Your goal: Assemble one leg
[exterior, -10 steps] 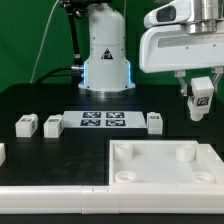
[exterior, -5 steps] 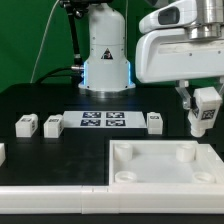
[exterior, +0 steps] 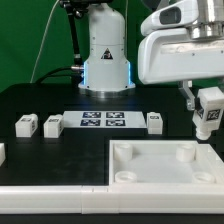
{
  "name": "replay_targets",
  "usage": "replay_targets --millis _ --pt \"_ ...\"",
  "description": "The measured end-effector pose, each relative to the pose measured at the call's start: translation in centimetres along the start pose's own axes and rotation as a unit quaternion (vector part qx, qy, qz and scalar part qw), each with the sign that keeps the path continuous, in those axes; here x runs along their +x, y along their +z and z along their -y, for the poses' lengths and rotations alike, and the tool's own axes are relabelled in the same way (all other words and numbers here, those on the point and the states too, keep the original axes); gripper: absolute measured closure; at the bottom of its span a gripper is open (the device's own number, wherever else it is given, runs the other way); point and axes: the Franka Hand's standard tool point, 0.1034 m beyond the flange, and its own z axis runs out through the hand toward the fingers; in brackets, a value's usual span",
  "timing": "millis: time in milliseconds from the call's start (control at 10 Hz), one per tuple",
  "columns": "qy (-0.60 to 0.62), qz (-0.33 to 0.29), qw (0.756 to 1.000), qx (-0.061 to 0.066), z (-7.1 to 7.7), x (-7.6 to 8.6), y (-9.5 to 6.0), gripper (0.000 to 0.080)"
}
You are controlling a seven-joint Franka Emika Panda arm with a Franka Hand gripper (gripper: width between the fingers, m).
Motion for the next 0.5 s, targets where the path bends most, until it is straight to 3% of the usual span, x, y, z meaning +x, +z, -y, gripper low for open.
replay_targets --millis 200,500 --pt "-0.021 -0.069 0.997 0.001 -0.2 0.2 -0.2 0.0508" --pt "-0.077 -0.084 0.994 -0.007 -1.1 2.6 0.8 0.0508"
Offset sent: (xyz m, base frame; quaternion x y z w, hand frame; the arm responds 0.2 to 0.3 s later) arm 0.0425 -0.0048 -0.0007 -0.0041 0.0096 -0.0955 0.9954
